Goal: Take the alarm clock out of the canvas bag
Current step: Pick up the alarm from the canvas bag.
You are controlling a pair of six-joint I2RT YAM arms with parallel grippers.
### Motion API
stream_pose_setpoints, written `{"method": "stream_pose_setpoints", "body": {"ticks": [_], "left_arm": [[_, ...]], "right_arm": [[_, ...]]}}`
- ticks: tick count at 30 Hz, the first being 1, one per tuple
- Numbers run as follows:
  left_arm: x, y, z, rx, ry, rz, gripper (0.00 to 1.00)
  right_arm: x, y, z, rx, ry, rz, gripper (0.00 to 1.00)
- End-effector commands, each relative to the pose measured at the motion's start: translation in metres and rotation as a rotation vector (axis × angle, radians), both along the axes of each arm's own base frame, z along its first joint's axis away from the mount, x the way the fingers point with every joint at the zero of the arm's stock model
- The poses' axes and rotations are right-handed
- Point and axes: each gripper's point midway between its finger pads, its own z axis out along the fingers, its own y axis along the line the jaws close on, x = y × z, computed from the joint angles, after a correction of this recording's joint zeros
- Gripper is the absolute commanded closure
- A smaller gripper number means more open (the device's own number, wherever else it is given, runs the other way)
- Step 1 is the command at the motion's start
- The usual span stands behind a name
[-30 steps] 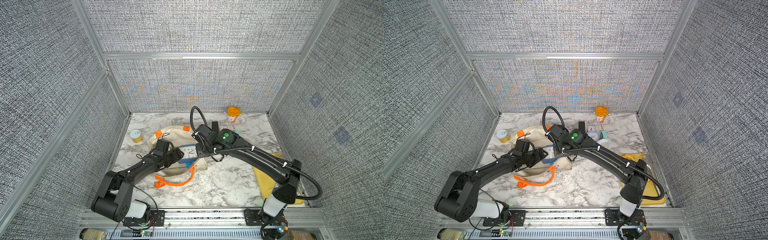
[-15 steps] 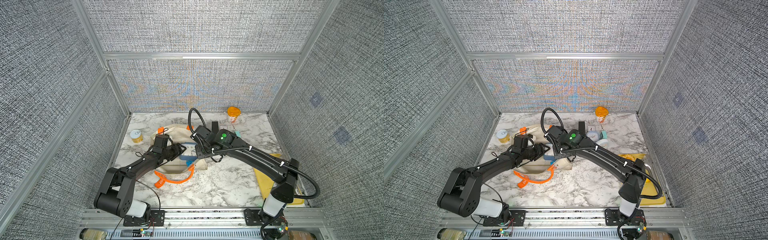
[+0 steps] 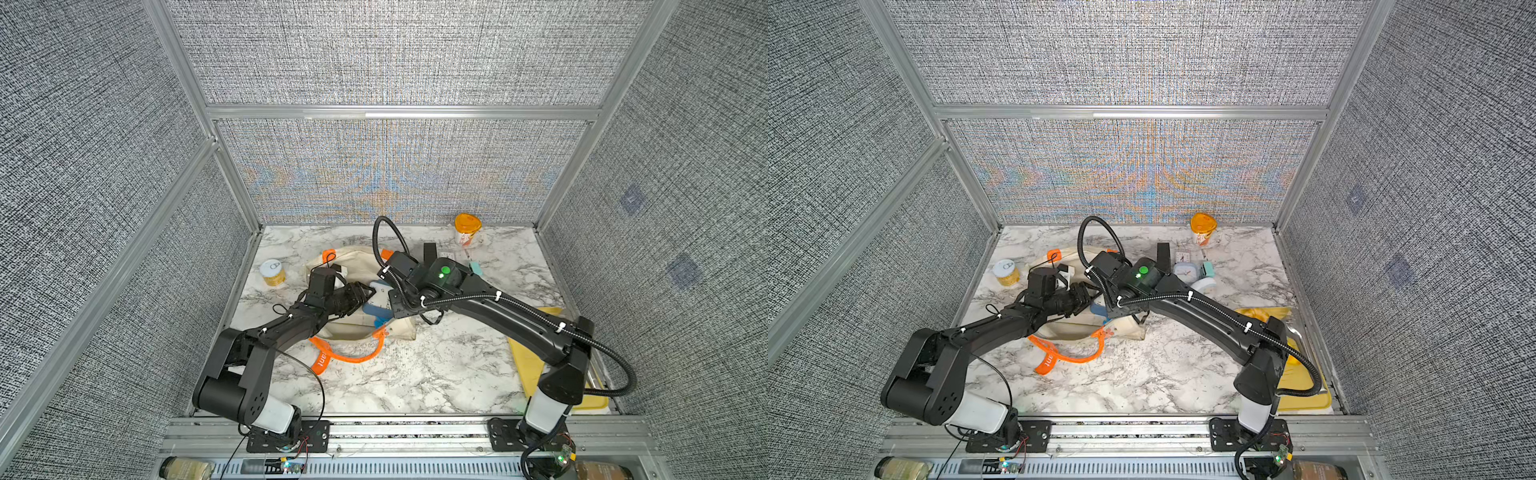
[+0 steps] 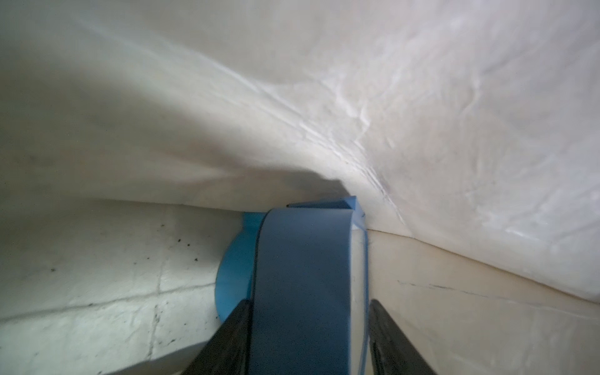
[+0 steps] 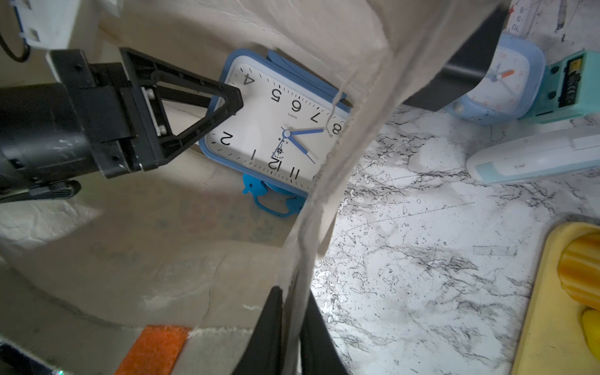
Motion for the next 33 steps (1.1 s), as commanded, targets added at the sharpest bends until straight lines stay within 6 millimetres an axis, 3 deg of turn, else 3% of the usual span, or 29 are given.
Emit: {"method": "stream_pose_setpoints", "body": {"ticks": [1, 7, 15, 19, 23, 29, 33], "left_arm": [[0.004, -0.012, 0.022, -0.055, -0.077, -0.06, 0.42], [-0.003, -0.025, 0.028, -0.081, -0.083, -0.126, 0.41], [-0.012, -0.04, 0.015, -0.057, -0.028, -0.201, 0.36], [-0.013, -0.041, 0.012, -0.024, -0.017, -0.203, 0.43], [-0.015, -0.04, 0.013, -0.021, -0.008, -0.205, 0.64], [-0.011, -0.038, 0.039, 0.009, -0.063, -0.204, 0.71], [-0.005, -0.029, 0.072, 0.071, -0.129, -0.186, 0.74]], "right_arm": [[-0.003, -0.006, 0.0, -0.023, 0.002, -0.004, 0.85], [-0.004, -0.004, 0.001, -0.019, -0.002, -0.005, 0.85], [-0.003, -0.008, 0.005, -0.027, -0.018, -0.007, 0.85], [-0.002, -0.007, 0.007, -0.022, -0.021, -0.006, 0.85], [-0.002, -0.006, 0.007, -0.025, -0.023, -0.001, 0.85], [0.001, -0.006, 0.015, -0.021, -0.041, -0.002, 0.85], [0.003, -0.006, 0.029, 0.002, -0.068, -0.006, 0.79]]}}
